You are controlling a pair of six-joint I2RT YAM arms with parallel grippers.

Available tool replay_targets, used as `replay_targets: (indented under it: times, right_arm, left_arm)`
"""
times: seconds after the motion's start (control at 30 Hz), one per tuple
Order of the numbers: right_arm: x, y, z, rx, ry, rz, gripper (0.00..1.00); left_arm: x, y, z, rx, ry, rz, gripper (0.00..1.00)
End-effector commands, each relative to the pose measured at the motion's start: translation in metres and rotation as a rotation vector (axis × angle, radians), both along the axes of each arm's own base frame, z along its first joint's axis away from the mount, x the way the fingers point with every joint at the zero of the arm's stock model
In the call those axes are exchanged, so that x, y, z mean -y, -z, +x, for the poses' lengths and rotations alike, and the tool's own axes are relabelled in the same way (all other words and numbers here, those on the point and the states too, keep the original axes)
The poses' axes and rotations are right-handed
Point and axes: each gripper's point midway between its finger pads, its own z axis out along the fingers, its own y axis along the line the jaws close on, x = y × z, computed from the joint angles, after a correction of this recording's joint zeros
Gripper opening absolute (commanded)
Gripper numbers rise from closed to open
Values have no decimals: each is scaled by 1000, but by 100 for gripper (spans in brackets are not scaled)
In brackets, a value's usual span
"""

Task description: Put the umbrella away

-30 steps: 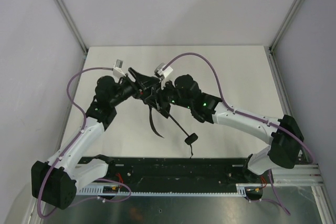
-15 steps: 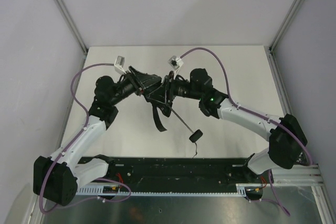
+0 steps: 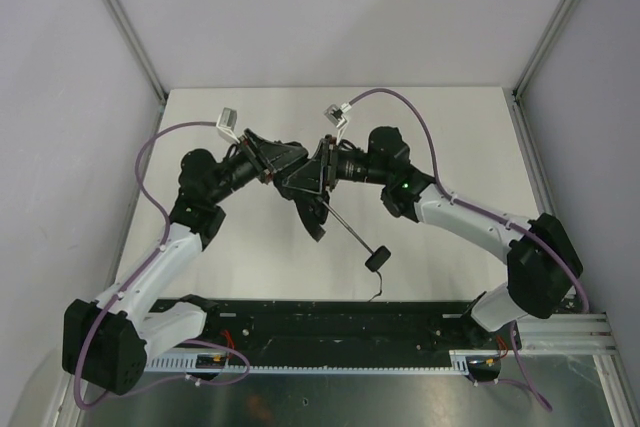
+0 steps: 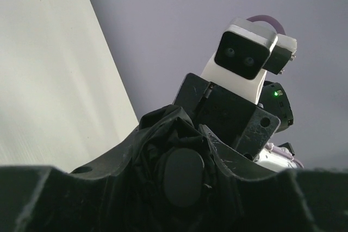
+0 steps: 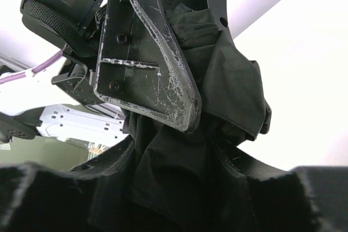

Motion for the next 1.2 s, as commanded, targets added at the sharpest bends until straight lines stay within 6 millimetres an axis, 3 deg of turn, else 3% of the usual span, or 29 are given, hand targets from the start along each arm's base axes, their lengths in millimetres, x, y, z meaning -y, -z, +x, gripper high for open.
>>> replay_targets:
  times: [0.0,0.13,0.2,0.47,0.67,0.73,0.83,0.9,0.93,1.1,1.17]
  right_arm:
    - [6,-17,-28,101,-56,-16,50]
    - [10,-4,-25,120,-31,-77,70]
    - [10,2,-23,117,-33,-96,75]
    - [-3,13,-18,130,-45,-142,77]
    - [-17,15,-16,148,-47,-171,54]
    - [-21,16,-15,146,-49,-172,39]
    - [-24,16,-15,122,-58,-156,8]
    - [-26,8,-19,104,-83,-120,2]
    - [-27,4,-21,92,-97,-99,1]
    - [-23,-23,-33,42,-158,10,0]
    - [-19,-32,-36,16,-178,59,0]
  left_arm:
    - [-2,-29,-6,67,-10,-56,0]
    - [-3,-25,-4,48,-23,-54,0]
    - [-2,-25,-3,45,-21,-51,0]
    - [1,-18,-1,-23,-18,-41,0]
    - [-4,-8,6,-100,-96,21,0]
    - [-7,-5,8,-130,-123,48,0]
    - [-9,-1,8,-150,-140,69,0]
    - [-10,1,7,-148,-142,76,0]
    - [-10,1,6,-142,-141,80,3]
    - [-7,-10,-5,-52,-92,29,61]
    - [-5,-15,-10,-10,-64,4,71]
